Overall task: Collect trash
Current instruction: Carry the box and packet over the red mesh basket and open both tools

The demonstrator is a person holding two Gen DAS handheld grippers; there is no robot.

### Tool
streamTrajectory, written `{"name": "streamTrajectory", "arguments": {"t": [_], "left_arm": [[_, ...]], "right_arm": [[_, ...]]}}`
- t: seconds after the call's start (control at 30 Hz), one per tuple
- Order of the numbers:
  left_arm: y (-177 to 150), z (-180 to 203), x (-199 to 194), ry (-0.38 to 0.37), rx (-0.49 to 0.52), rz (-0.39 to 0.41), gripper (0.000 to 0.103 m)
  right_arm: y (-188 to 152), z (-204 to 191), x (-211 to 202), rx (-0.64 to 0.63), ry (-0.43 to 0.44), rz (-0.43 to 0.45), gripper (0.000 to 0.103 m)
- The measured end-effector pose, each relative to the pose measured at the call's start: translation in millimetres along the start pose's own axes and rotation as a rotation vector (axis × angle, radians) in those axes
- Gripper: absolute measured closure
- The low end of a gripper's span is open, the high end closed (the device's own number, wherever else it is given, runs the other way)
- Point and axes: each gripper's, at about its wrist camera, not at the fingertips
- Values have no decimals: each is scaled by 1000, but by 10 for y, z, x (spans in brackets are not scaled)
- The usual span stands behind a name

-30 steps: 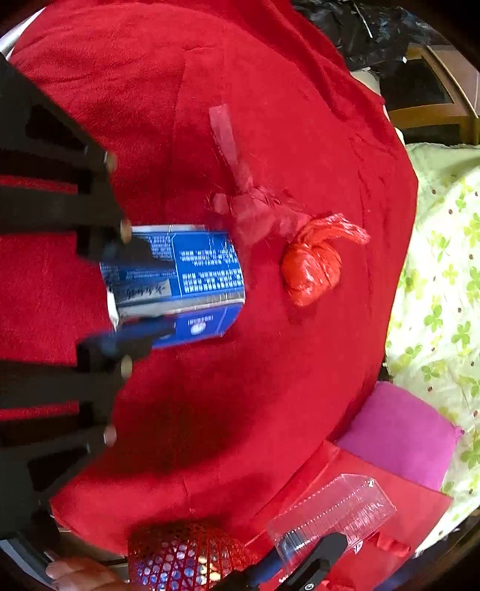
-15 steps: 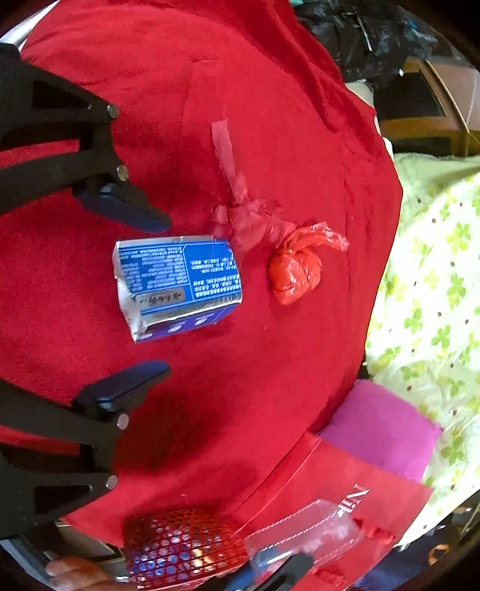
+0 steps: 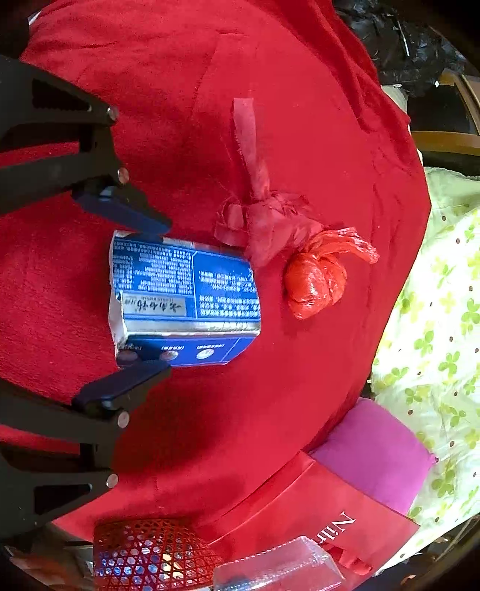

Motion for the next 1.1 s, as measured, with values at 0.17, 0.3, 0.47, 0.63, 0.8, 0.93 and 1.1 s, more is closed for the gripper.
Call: {"name": "streamTrajectory", "arguments": {"t": [0.17,0.3,0.47,0.63,0.8,0.93,1.1], "left_arm": [[24,35,-16,7,33,20,45],[0,59,-80,4,52,27,46],[-45,104,-205,16,76,36,46],[-83,218,-447,-8,100,76,46],[-71,372,-758,-38,127,140,46],[-13,541,-981,-66,165,196,46],[35,839,-1233,-115,237,261,46]], "right_arm": [[-4,5,-7,-2,-3,2,46],[-14,14,-18,-5,-15,9,46],[-16,52,-35,-4,-23,14,46],[2,85,-101,3,-34,34,46],[40,134,-220,20,-40,64,46],[81,171,-407,34,-30,111,46],[133,234,-634,47,-33,179,46]]}}
Point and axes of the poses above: each gripper's, at about its wrist camera, not at the fingertips, and x roughly the way its jaws point, z to its right, y to its top, and after that the axes turned 10 degrees about -y, right-handed
